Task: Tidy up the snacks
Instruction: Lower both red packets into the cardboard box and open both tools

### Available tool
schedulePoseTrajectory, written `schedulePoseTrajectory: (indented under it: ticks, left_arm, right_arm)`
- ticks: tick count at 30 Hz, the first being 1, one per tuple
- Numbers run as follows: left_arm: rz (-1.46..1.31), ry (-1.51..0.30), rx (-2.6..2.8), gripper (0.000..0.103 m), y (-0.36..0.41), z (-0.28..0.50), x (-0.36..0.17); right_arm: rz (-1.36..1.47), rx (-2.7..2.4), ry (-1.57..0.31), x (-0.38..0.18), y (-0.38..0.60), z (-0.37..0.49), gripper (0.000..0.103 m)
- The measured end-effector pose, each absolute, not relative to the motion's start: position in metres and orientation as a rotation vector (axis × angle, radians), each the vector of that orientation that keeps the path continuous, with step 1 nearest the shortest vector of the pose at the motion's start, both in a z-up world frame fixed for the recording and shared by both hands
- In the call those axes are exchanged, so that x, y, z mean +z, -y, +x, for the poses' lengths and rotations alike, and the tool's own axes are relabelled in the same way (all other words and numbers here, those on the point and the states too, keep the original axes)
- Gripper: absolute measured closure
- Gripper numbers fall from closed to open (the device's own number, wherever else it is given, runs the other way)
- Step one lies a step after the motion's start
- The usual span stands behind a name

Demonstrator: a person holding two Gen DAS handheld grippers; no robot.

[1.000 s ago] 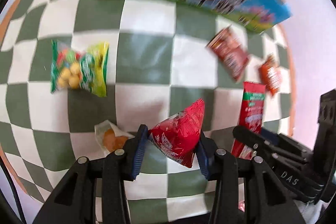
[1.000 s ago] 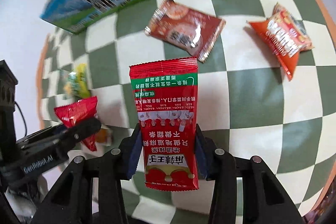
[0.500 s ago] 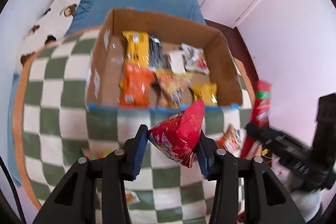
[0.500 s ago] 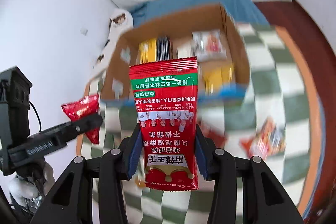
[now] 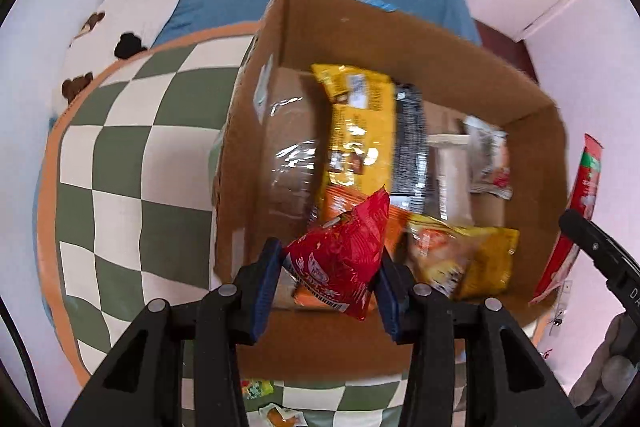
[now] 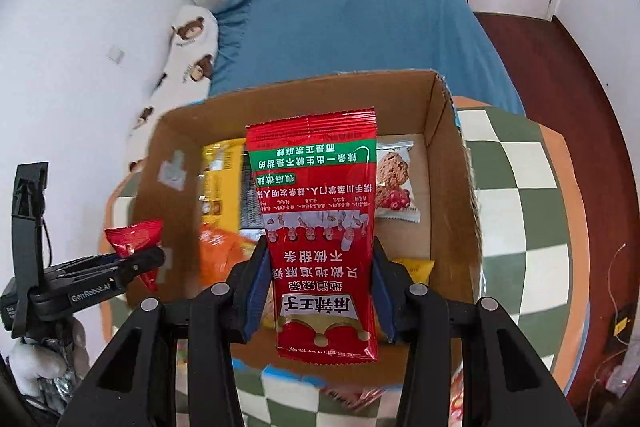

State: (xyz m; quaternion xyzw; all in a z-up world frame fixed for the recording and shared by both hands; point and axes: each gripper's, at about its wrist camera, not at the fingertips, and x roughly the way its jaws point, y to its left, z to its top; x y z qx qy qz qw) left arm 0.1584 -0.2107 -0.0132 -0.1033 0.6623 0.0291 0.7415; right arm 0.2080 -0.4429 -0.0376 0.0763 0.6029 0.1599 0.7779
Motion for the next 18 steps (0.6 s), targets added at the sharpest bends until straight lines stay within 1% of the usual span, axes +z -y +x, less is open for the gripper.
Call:
schedulePoseTrajectory:
  ticks: [2,3,4,5,6,7,8,9,10,11,12,18]
  left_arm:
    - [-0.259,-1.490,0.068,0.060,0.206,0.164,-0.024]
    - [-0.292,-1.496,0.073,0.055,0.202,0.165,-0.030]
    - [-0.309,-1.501,0.071,0.047,0.201,0.166,-0.033]
    - [-0.316,-1.496,0.068,0.044,0.200,0.167,-0.035]
    - [-0.302,-1.483,0.074,0.036,0.201,0.169,-0.035]
    - [-0.282,-1.475,0.068,0.029,0.204,0.170,-0.035]
    - [-0.279,-1.475,0.060,0.025,0.207,0.171,-0.034]
    - [-0.269,-1.478,0.048,0.016,0.212,0.171,-0.035]
    - [-0.258,-1.477,0.044,0.011,0.215,0.172,-0.035]
    - [-0.237,-1.471,0.046,0.010,0.220,0.172,-0.034]
    - [-0.221,-1.467,0.051,0.008,0.222,0.172,-0.034]
    - [-0.153,-1.423,0.088,0.006,0.230,0.169,-0.029]
  right_arm:
    - [0.163,0.350,-1.348,-0.054,0.439,0.218,0.055]
    - [0.163,0.350,-1.388,-0.065,0.436,0.224,0.052]
    - [0.156,0.344,-1.408,-0.073,0.433,0.228,0.050]
    - [0.138,0.343,-1.423,-0.080,0.431,0.230,0.041]
    - [0.104,0.334,-1.436,-0.087,0.427,0.231,0.029]
    - [0.083,0.327,-1.439,-0.091,0.425,0.231,0.023]
    - [0.077,0.329,-1.441,-0.093,0.424,0.231,0.016]
    - [0.084,0.332,-1.445,-0.096,0.423,0.231,0.014]
    - [0.092,0.329,-1.448,-0.097,0.423,0.231,0.013]
    - [0.097,0.328,-1.450,-0.099,0.424,0.232,0.010]
    - [0.097,0.324,-1.449,-0.100,0.425,0.232,0.009]
    - [0.114,0.288,-1.441,-0.101,0.441,0.224,0.009]
